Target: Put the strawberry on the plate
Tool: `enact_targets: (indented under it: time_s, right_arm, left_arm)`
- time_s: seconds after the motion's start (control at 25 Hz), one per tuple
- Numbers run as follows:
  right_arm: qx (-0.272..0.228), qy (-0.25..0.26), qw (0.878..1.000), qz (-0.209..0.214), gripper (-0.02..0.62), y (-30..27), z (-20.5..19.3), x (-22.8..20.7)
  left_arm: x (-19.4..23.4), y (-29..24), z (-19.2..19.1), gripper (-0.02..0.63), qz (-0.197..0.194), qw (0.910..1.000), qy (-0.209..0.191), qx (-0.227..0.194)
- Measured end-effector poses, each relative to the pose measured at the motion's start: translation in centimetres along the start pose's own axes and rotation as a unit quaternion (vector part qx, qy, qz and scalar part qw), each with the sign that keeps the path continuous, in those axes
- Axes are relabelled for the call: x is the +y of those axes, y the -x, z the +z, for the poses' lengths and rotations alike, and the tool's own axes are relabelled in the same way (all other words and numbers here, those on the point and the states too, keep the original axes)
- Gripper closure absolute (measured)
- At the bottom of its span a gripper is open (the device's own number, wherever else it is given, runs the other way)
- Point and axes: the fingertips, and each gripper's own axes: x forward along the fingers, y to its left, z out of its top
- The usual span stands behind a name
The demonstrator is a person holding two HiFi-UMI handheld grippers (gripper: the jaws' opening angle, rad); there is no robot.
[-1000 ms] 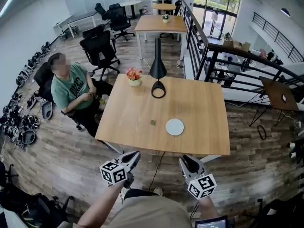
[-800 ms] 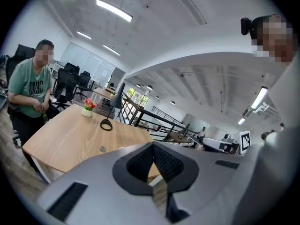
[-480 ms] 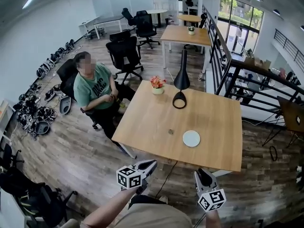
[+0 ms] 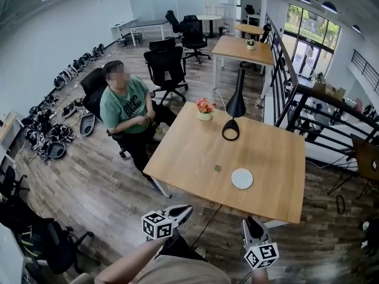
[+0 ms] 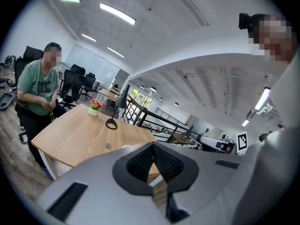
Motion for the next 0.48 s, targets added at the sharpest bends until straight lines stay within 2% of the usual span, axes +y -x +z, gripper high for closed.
enact_targets:
  time_s: [0.2,0.48]
  right_arm:
    - [0.002,0.001,1.000,0.001,0.532,-1.5,-0.3,-0.1]
    - [0.014,-0.002,1.000,-0.009,0.532,-5.3,-1.1,-0.4]
  left_arm:
    - [1.8,1.3,-0.4,0.603,0.020,0.9997,0.014,0.000]
    - [5.0,-0.1,0.9,0.603,0.014,0.9997,0.019,0.005]
